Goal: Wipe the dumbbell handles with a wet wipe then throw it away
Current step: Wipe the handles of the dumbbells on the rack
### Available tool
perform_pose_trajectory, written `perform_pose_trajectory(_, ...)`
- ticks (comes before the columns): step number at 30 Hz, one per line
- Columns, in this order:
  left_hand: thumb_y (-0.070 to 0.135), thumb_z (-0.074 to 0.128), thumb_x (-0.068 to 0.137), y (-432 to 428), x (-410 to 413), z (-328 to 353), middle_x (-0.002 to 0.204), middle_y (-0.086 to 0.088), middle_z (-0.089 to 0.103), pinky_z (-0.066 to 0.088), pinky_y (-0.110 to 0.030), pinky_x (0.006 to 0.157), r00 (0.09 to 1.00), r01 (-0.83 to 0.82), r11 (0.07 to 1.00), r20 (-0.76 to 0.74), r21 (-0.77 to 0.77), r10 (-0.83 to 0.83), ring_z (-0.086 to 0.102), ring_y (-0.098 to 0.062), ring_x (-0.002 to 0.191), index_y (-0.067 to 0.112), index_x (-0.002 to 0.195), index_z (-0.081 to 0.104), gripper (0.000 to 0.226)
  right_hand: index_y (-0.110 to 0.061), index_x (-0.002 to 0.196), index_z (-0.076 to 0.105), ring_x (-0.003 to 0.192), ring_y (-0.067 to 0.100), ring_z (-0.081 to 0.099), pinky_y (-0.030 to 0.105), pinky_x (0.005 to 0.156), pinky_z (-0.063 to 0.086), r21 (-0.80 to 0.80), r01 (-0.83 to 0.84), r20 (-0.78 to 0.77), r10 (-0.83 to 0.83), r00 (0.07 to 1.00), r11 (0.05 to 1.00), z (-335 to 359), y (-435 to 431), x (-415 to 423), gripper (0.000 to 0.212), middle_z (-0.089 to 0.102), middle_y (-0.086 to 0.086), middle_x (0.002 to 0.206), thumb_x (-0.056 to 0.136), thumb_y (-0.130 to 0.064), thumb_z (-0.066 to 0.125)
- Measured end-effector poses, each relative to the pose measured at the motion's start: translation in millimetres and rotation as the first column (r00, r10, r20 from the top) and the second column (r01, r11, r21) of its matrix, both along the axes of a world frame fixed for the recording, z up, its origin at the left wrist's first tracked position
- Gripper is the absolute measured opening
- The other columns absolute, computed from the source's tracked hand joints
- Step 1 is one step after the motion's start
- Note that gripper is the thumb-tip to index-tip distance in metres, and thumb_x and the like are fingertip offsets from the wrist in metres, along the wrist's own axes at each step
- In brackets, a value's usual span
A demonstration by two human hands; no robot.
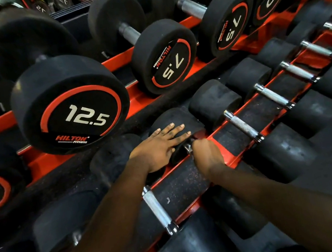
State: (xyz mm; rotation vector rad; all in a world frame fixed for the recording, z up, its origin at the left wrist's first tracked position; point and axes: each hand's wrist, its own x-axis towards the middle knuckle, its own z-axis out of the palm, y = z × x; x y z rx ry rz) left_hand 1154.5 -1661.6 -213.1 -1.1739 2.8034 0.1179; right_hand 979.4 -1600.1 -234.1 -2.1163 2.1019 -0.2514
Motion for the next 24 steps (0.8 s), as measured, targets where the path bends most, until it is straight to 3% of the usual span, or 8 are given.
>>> perform_pose_trajectory(10,0.020,0.038,0.107,1.1,-0.4,0.6,0.166,0.020,-0.013,-0.004,-0.035,0.126,1.000,0.002,1.000,0.015,-0.021,-0.001,-0.017,-0.005,0.153,0.049,0.158,-0.003,0.072,-0.016,0.116,0.065,0.106,0.028,0.065,0.035,0.081,0.051,0.179,0.081,-0.191,-0.046,0.980,0.981,-2.6,29.5,-21.4,0.027,0.067,0.007,0.115,0.093,-0.013,0.053)
perform_pose_trajectory(12,0.021,0.038,0.107,1.3,-1.1,-0.4,0.166,0.021,-0.015,-0.005,-0.034,0.126,1.000,0.001,1.000,0.014,-0.018,-0.001,-0.018,-0.004,0.152,0.050,0.157,-0.004,0.071,-0.015,0.118,0.065,0.111,0.029,0.063,0.035,0.087,0.051,0.229,0.108,-0.134,-0.079,0.988,0.967,-5.1,19.8,-33.5,0.027,0.065,0.009,0.119,0.092,-0.022,0.058)
perform_pose_trajectory(14,0.021,0.038,0.107,-0.1,0.1,-0.1,0.165,0.021,-0.014,-0.006,-0.033,0.126,1.000,0.000,1.000,0.003,-0.015,0.000,-0.018,-0.004,0.152,0.050,0.157,-0.003,0.071,-0.010,0.110,0.067,0.110,0.032,0.063,0.033,0.086,0.050,0.296,0.165,0.043,-0.186,0.982,0.941,-14.4,-11.0,-43.8,0.029,0.066,0.014,0.115,0.092,-0.031,0.060)
perform_pose_trajectory(17,0.022,0.037,0.107,-2.0,1.8,-2.2,0.166,0.022,-0.014,-0.005,-0.034,0.125,1.000,0.000,1.000,-0.006,-0.002,0.000,-0.018,-0.003,0.152,0.051,0.157,-0.003,0.070,-0.007,0.077,0.065,0.086,0.030,0.069,0.019,0.065,0.047,0.392,0.100,0.498,-0.302,0.813,0.915,-29.1,-47.6,-39.4,0.014,0.068,0.010,0.080,0.088,-0.013,0.058)
perform_pose_trajectory(20,0.020,0.037,0.107,-2.7,2.8,-3.7,0.166,0.022,-0.012,-0.005,-0.033,0.126,1.000,-0.005,1.000,-0.021,0.002,0.005,-0.017,-0.003,0.152,0.052,0.157,-0.003,0.072,-0.004,0.074,0.066,0.079,0.026,0.066,0.034,0.079,0.054,0.541,-0.036,0.767,-0.476,0.429,0.840,-36.7,-45.3,-27.2,0.016,0.068,0.015,0.082,0.077,0.011,0.064)
perform_pose_trajectory(21,0.019,0.038,0.106,-3.1,2.3,-3.3,0.166,0.022,-0.012,-0.005,-0.033,0.125,1.000,-0.003,1.000,-0.025,0.007,0.003,-0.017,-0.003,0.152,0.052,0.157,-0.002,0.072,-0.005,0.076,0.068,0.079,0.026,0.063,0.037,0.078,0.051,0.560,-0.078,0.773,-0.486,0.408,0.825,-37.2,-43.1,-29.4,0.015,0.067,0.015,0.083,0.074,0.011,0.069)
perform_pose_trajectory(22,0.019,0.038,0.106,-3.6,2.5,-2.6,0.166,0.022,-0.012,-0.005,-0.033,0.125,1.000,-0.001,1.000,-0.023,0.012,0.001,-0.017,-0.003,0.152,0.052,0.157,-0.002,0.072,-0.006,0.077,0.070,0.078,0.025,0.062,0.035,0.075,0.050,0.567,-0.103,0.753,-0.463,0.468,0.817,-38.0,-41.9,-32.8,0.013,0.068,0.013,0.081,0.073,0.005,0.075)
perform_pose_trajectory(24,0.018,0.038,0.106,-3.1,2.3,-2.6,0.166,0.023,-0.012,-0.006,-0.032,0.125,1.000,-0.004,1.000,-0.023,0.020,0.005,-0.017,-0.003,0.152,0.053,0.156,-0.002,0.073,-0.010,0.081,0.074,0.074,0.018,0.062,0.023,0.066,0.046,0.585,-0.119,0.598,-0.328,0.731,0.803,-38.2,-44.3,-46.5,0.005,0.072,0.005,0.079,0.078,-0.011,0.078)
